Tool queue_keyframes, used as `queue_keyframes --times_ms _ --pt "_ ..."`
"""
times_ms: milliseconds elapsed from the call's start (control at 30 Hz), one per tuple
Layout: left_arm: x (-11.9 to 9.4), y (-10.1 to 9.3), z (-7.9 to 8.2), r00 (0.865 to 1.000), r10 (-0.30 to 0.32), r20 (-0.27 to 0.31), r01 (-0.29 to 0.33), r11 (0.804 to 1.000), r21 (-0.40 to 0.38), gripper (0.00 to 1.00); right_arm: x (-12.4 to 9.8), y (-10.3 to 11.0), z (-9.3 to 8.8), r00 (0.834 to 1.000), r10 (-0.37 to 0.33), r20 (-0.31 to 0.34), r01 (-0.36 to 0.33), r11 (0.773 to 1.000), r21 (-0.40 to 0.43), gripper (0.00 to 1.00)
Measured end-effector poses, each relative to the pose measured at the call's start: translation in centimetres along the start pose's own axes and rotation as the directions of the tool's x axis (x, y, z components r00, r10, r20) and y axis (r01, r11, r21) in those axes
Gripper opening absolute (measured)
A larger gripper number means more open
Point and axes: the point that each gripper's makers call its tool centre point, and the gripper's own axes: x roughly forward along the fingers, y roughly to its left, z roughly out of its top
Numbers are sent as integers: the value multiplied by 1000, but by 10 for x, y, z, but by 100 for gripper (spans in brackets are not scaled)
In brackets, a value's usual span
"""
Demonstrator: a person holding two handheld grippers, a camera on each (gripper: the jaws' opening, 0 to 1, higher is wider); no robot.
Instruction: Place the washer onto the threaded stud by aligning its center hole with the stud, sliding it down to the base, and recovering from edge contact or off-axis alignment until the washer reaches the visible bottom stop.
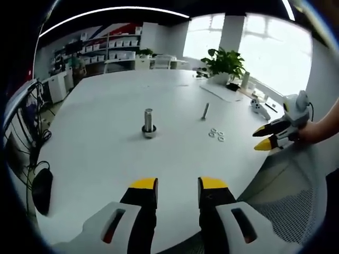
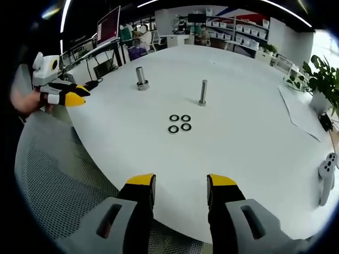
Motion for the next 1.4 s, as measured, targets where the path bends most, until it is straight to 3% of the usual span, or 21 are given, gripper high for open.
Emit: queue_keyframes --times_ms 333,867,1400 --pt "0 2 -2 1000 8 -9 -8 1000 3 29 -1 2 3 1000 13 12 -13 1000 -4 41" --pt "0 1 -2 1000 6 -15 -6 1000 -2 29 3 11 -2 996 72 -58 -74 996 -45 45" --pt "-1 1 1 1000 1 6 -1 1000 -9 29 32 12 32 995 47 -86 -47 999 -4 43"
